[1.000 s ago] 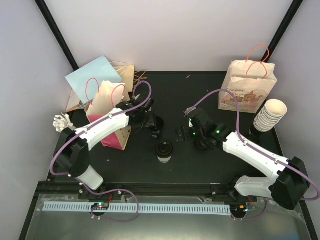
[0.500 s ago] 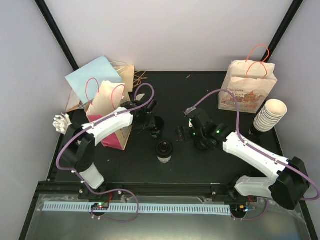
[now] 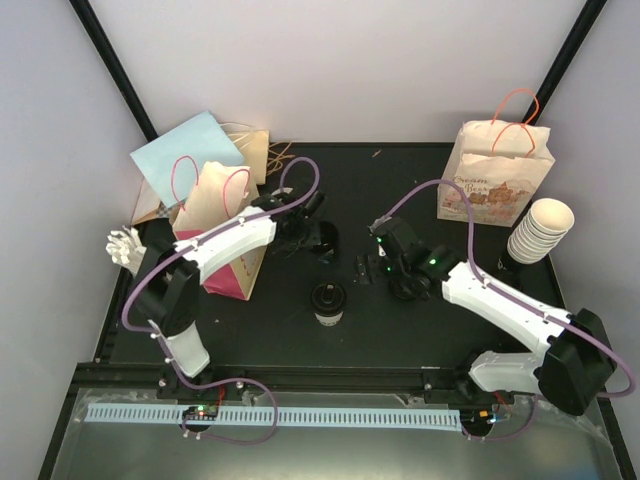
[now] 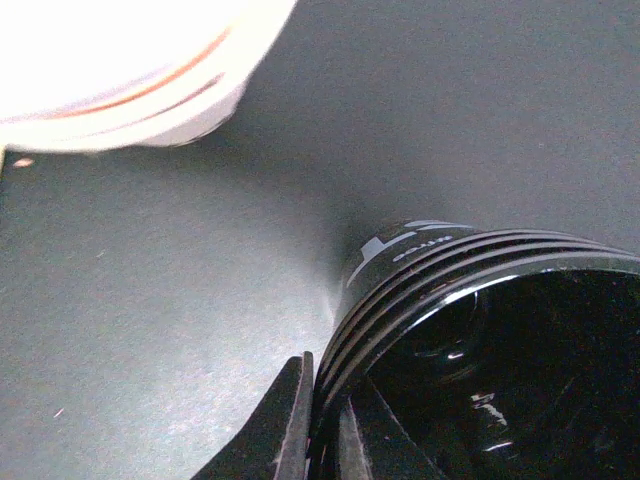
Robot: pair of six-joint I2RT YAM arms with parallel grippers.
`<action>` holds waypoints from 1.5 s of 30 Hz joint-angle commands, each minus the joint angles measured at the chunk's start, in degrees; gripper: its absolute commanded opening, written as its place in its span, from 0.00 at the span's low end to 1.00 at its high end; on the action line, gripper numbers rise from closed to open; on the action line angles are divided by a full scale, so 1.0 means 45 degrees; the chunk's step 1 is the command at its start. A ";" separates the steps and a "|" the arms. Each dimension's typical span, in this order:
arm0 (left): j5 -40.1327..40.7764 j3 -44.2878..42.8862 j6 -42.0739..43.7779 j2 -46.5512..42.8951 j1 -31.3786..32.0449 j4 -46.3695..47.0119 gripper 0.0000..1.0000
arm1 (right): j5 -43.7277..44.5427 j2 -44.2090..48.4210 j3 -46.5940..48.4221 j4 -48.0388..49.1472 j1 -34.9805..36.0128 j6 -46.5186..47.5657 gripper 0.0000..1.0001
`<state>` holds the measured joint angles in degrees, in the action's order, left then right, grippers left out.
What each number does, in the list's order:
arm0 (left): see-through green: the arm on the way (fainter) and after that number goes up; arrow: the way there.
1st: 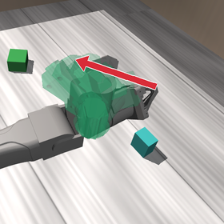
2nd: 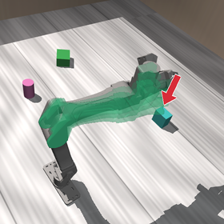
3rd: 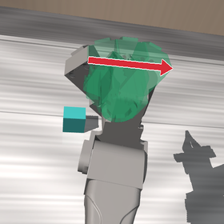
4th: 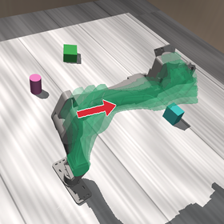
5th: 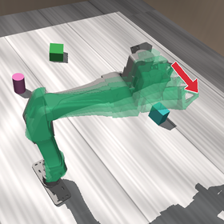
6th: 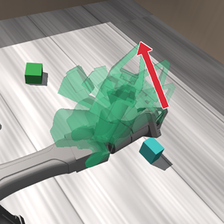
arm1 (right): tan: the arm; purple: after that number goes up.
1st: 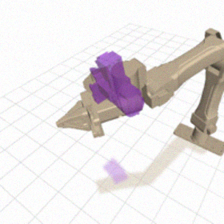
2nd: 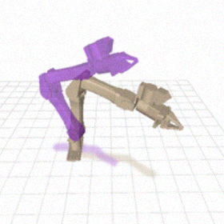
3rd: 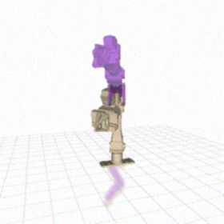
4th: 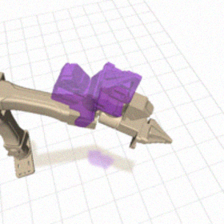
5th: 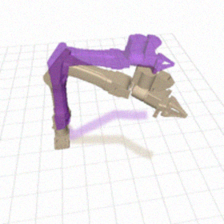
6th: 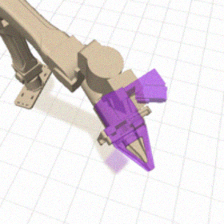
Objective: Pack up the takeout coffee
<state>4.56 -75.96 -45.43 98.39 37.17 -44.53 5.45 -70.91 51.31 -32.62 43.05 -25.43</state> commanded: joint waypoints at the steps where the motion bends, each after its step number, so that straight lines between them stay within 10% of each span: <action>1: 0.0336 -0.1418 0.0245 0.0865 0.0470 -0.0258 0.05 | 0.0562 0.0044 0.0411 -0.0433 -0.0332 0.0220 0.92; 14: 0.0247 -0.5079 0.0408 0.3554 0.1477 -0.1038 0.06 | 0.0218 0.0856 -0.0151 -0.0899 -0.1966 0.0338 0.92; 34: -0.0043 -0.5668 0.0696 0.4359 0.1643 -0.1542 0.16 | 0.0127 0.0083 0.0415 -0.1088 -0.2478 0.0552 0.92; 45: 0.0289 -0.5858 0.1040 0.2987 0.1643 -0.1852 0.59 | -0.0037 -0.0543 0.1712 -0.1319 -0.2576 0.0468 0.93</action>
<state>4.60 -99.53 -41.76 116.73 44.34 -51.05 5.78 -72.97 56.27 -38.28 31.79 -23.22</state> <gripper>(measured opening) 0.572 0.927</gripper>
